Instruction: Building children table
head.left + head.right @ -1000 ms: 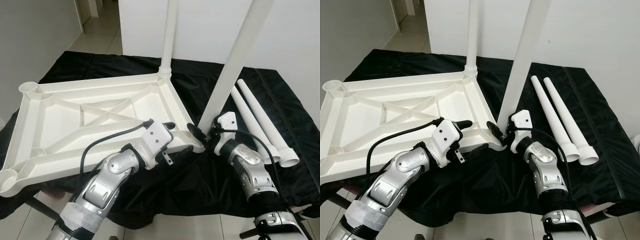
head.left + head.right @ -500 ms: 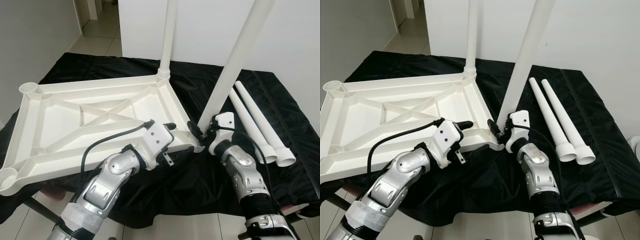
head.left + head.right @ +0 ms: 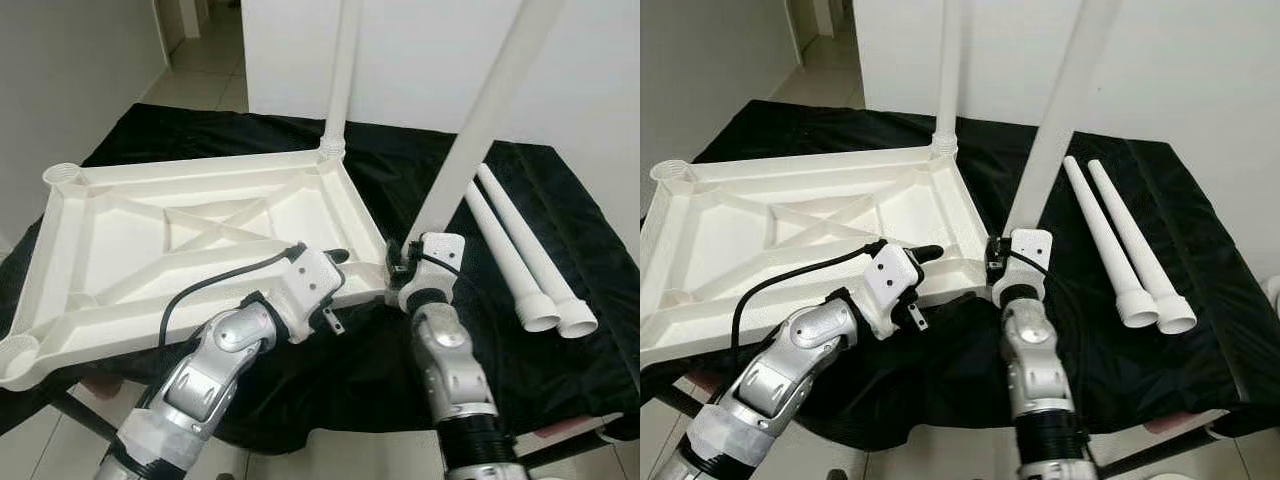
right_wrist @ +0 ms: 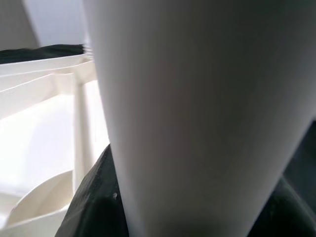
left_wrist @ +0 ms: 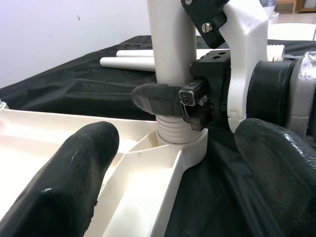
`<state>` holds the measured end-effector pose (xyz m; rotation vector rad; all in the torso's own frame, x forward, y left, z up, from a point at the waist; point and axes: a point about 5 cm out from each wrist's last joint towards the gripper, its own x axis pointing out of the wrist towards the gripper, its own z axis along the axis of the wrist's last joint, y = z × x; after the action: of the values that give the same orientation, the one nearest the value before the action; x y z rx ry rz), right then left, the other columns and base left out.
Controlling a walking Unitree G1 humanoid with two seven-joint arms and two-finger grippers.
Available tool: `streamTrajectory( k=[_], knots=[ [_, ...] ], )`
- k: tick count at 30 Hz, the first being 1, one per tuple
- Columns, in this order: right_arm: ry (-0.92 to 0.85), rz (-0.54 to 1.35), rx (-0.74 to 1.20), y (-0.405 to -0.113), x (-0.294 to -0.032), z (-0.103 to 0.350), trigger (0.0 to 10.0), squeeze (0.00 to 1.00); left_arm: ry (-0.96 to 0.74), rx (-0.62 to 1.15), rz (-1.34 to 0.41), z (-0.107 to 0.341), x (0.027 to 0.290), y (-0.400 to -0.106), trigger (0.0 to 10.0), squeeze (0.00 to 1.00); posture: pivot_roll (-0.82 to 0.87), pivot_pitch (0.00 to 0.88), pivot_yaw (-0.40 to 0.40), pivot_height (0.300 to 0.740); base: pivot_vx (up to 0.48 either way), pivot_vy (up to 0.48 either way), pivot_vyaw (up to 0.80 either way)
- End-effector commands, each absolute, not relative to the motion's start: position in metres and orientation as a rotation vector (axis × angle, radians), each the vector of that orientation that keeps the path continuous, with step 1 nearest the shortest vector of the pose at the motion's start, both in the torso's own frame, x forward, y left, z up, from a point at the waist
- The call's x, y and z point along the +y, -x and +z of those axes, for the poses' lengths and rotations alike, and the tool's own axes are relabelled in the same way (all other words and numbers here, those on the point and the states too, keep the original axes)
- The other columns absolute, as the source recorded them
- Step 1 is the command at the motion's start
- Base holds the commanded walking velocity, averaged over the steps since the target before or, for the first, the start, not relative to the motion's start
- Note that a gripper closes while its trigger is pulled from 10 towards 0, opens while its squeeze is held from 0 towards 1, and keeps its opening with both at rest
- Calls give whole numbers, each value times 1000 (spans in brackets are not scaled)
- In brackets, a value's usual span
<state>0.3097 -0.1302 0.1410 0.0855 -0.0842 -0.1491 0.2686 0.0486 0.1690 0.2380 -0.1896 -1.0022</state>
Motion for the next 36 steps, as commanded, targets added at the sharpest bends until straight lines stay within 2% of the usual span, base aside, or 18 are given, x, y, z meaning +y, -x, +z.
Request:
streamTrajectory(
  k=[1, 11, 12, 13, 27, 28, 36],
  knots=[
    [-107, -231, -30, -305, -139, 130, 10000, 0, -252, -177, -1051, 167, 47, -267, 10000, 0, -7, 40, -27, 740, 0, 0, 0],
    [-152, -166, -77, -300, -129, 139, 10000, 0, -257, -178, -1048, 169, 48, -269, 10000, 0, -11, 43, -15, 740, 0, 0, 0],
    [-169, -148, -95, -300, -129, 142, 10000, 757, -259, -178, -1047, 169, 49, -270, 10000, 0, -11, 42, -15, 740, 0, 0, 0],
    [-164, -130, -108, -299, -129, 143, 10000, 1000, -259, -179, -1046, 169, 49, -270, 10000, 0, -11, 33, -11, 740, 0, 0, 0],
    [-77, 47, -72, -302, -141, 139, 10000, 976, -272, -206, -1045, 176, 46, -277, 10000, 0, -12, 8, -2, 740, 0, 0, 0],
    [-73, 107, -65, -304, -141, 138, 10000, 0, -273, -206, -1046, 177, 46, -278, 10000, 0, -12, 0, 9, 740, 0, 0, 0],
    [-31, 258, -83, -307, -140, 140, 10000, 0, -292, -175, -1090, 170, 49, -276, 10000, 0, -16, 0, 23, 740, 0, 0, 0]
  ],
)
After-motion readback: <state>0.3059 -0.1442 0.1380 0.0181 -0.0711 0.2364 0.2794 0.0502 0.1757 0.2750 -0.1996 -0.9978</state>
